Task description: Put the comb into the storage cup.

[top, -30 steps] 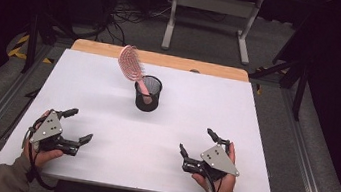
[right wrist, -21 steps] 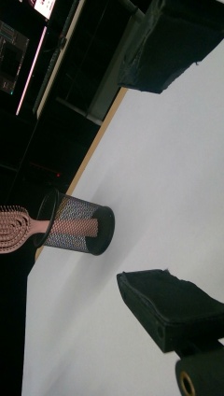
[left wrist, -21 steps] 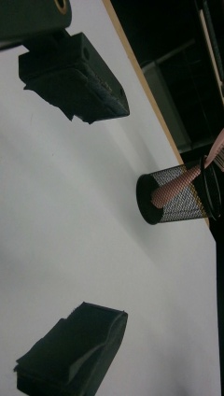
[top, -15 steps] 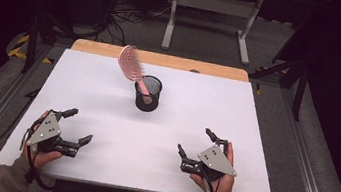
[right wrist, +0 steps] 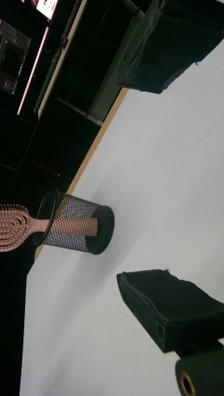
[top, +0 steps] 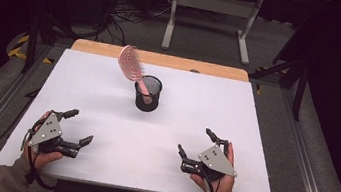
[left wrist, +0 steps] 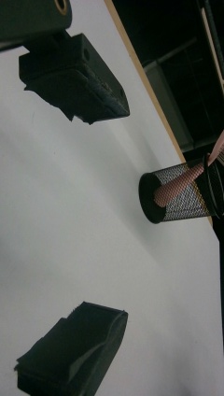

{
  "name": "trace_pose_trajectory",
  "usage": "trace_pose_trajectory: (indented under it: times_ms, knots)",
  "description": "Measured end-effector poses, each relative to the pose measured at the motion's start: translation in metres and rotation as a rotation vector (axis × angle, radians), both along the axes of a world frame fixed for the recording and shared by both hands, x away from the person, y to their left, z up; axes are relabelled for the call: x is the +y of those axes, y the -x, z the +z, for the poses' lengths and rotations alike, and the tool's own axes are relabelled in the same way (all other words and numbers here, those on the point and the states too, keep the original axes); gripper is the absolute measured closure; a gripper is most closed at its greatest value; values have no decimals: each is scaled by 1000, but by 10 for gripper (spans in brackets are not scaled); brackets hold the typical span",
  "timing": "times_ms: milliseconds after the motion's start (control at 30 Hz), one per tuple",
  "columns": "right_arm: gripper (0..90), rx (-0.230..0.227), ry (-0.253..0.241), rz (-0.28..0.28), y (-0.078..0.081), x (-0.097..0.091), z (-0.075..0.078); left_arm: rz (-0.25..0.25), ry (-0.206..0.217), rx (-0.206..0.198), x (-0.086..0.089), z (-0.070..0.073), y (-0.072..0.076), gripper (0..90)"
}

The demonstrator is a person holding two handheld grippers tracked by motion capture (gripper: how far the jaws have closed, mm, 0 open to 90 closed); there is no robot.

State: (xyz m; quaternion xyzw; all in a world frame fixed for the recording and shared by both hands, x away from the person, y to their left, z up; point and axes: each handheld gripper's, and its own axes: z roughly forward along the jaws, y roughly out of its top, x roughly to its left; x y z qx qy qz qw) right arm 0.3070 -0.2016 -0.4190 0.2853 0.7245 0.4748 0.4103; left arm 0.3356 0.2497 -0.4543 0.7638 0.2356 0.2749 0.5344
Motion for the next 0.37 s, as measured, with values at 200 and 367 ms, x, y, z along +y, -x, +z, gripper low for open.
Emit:
trace_pose_trajectory:
  times_ms: [200, 367]
  knots:
    - [65, -3, -11, 6, -1, 0, 0, 7, 0, 4, 2, 0, 0, 60]
    - [65, 6, -14, 15, -2, -1, 1, 17, -14, 1, 0, -1, 0, 60]
